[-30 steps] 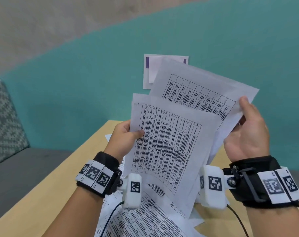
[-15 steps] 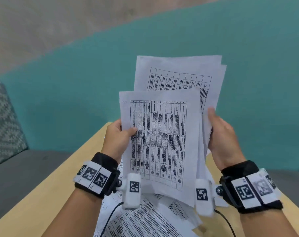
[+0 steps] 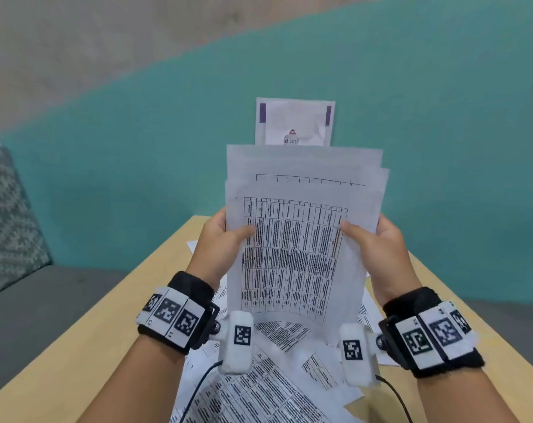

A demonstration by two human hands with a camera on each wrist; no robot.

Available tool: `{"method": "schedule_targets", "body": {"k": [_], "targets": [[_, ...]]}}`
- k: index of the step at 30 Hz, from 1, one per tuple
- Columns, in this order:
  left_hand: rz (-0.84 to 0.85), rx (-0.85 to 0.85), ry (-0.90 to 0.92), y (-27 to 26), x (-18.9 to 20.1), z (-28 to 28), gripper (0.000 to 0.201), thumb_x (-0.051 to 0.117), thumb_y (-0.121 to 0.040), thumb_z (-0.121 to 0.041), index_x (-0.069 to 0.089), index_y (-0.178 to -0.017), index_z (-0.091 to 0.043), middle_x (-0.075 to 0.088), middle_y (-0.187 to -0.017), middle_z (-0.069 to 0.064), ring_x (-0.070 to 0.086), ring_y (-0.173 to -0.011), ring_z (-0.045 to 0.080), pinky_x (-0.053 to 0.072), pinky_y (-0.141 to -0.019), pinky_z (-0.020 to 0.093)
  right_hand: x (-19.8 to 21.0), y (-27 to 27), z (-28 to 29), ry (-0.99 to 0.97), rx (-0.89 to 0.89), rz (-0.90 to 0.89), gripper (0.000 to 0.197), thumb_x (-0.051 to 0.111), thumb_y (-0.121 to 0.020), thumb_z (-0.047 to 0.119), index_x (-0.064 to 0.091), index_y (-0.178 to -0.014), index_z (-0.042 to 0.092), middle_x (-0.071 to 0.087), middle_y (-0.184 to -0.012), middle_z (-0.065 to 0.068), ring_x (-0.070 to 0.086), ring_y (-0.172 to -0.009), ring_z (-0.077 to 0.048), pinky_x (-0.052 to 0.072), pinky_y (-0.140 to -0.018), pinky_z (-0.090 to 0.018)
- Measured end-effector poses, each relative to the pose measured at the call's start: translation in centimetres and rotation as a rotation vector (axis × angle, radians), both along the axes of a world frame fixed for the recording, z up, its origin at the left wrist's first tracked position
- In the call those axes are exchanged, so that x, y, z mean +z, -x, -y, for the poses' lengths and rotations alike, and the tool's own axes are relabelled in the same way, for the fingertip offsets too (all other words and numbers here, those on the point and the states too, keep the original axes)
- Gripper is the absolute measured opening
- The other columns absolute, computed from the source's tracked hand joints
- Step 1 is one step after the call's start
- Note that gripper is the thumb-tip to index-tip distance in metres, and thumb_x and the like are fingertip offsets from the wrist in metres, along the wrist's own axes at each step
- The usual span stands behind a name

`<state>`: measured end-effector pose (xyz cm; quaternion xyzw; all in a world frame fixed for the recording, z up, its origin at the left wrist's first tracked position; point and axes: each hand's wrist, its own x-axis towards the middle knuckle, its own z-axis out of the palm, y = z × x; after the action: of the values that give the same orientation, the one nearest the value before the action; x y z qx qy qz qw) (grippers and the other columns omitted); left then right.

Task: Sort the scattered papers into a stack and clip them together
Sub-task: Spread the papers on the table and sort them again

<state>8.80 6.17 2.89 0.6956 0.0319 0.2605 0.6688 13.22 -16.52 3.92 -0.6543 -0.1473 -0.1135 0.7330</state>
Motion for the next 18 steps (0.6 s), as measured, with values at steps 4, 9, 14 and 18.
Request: {"method": "schedule_targets", "body": {"k": [4, 9, 14, 18], "targets": [[0.043, -0.019, 0.008, 0.2, 0.3, 0.2, 0.03, 0.065, -0.096, -0.005, 0.066, -0.123, -0.016, 0.076, -0.111, -0.006, 0.073, -0.097, 0.009, 0.056, -0.082, 0.024, 0.2, 0.2, 0.0, -0.015, -0.022, 0.043, 0.025, 0.063, -0.096, 0.007, 0.068, -0.113, 0.024, 0.077, -0.108, 0.007, 0.072, -0.103, -0.016, 0.055, -0.097, -0.039], [0.123, -0.013, -0.01, 0.4, 0.4, 0.2, 0.029, 0.067, -0.093, -0.001, 0.06, -0.116, -0.017, 0.077, -0.109, -0.001, 0.074, -0.099, 0.015, 0.058, -0.085, 0.032, 0.5, 0.4, 0.1, -0.035, -0.117, 0.185, 0.041, 0.064, -0.092, -0.001, 0.055, -0.112, 0.034, 0.076, -0.096, 0.008, 0.073, -0.087, -0.009, 0.058, -0.091, -0.041], [0.268, 0.031, -0.133, 1.0, 0.9, 0.7, 0.074, 0.065, -0.09, 0.005, 0.04, -0.133, -0.05, 0.067, -0.128, 0.01, 0.07, -0.112, 0.025, 0.058, -0.095, 0.044, 0.8, 1.4, 0.1, 0.029, -0.183, 0.368, 0.071, 0.059, -0.091, -0.006, 0.048, -0.125, 0.055, 0.07, -0.116, -0.001, 0.071, -0.103, -0.021, 0.059, -0.091, -0.043], [0.33, 0.045, -0.189, 1.3, 1.1, 0.8, 0.074, 0.062, -0.088, 0.01, 0.04, -0.137, -0.042, 0.062, -0.129, 0.01, 0.069, -0.11, 0.032, 0.059, -0.09, 0.055, 1.0, 1.3, 0.0, 0.013, -0.222, 0.363, 0.053, 0.061, -0.09, -0.004, 0.046, -0.112, 0.041, 0.067, -0.103, 0.003, 0.072, -0.09, -0.022, 0.057, -0.09, -0.053]]}}
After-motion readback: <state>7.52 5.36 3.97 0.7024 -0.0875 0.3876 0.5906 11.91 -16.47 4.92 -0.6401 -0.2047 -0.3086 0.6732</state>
